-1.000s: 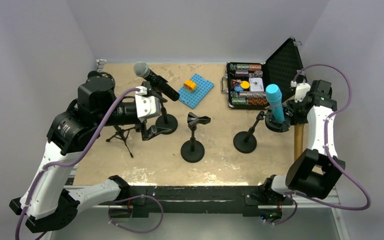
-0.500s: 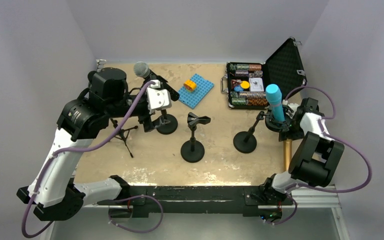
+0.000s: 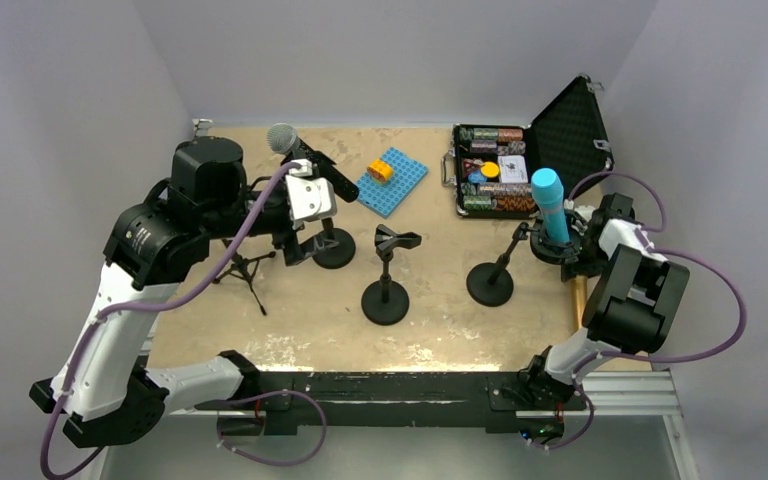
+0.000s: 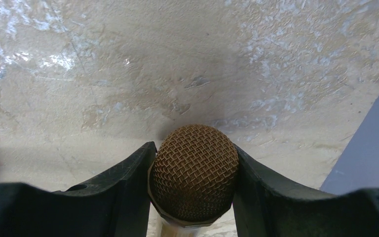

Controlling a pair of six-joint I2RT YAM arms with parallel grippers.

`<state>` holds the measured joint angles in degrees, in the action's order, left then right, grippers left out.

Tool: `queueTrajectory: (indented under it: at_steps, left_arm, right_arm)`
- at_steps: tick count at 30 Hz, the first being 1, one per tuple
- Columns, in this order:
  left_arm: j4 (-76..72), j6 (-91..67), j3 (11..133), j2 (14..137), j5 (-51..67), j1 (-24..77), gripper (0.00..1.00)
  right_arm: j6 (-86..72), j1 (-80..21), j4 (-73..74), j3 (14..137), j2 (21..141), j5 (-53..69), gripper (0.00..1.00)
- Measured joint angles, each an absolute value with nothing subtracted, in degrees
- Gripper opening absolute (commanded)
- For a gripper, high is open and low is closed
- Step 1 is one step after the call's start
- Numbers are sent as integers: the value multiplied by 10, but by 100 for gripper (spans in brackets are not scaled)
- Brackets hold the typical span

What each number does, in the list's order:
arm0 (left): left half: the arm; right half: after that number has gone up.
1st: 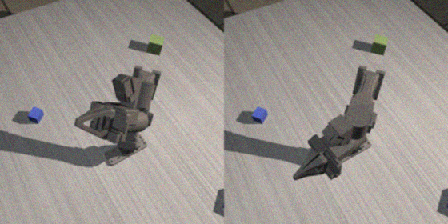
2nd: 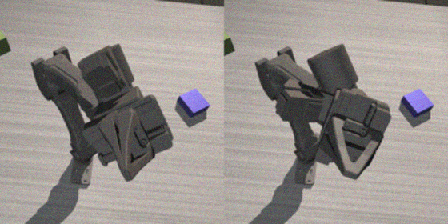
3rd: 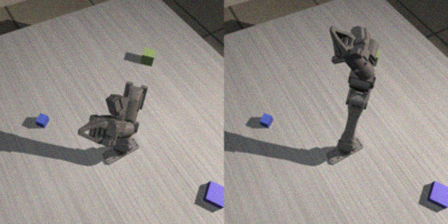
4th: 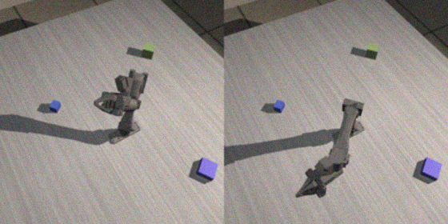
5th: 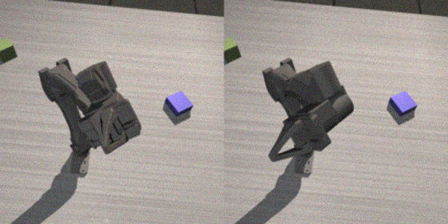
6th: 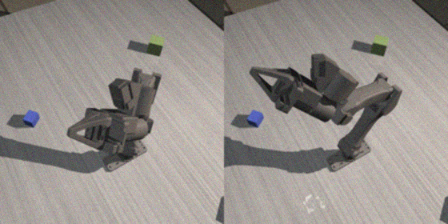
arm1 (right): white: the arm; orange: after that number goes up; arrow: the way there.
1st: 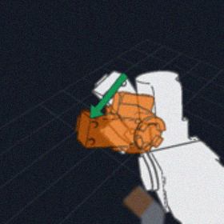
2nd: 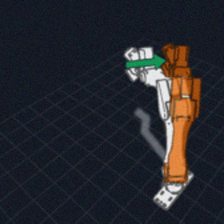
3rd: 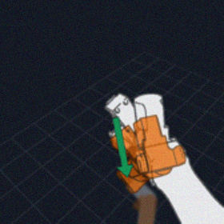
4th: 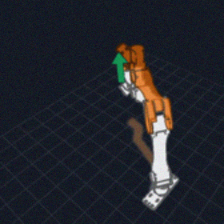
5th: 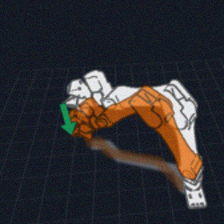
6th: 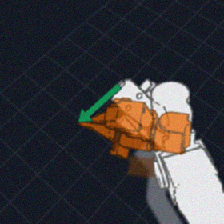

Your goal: Remove the microphone from the stand

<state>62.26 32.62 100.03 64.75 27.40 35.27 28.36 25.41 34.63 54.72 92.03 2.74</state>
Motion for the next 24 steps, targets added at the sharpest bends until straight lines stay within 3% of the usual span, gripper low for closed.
queueTrajectory:
  at_steps: [3,4,5,6,15,24]
  left_arm:
    - [623,326,1002,651,274,353,91]
    - [623,326,1002,652,274,353,91]
    - [623,326,1002,653,275,353,91]
    - [623,326,1002,654,275,353,91]
    - [623,321,1002,656,299,353,91]
    - [605,264,977,637,360,353,91]
  right_arm:
    - [281,254,344,549,926,24,63]
    - [280,254,344,549,927,24,65]
    - [277,254,344,549,927,24,76]
    - [274,254,342,549,927,23,79]
    - [260,254,343,549,923,23,82]
    - [239,254,397,591,834,33,83]
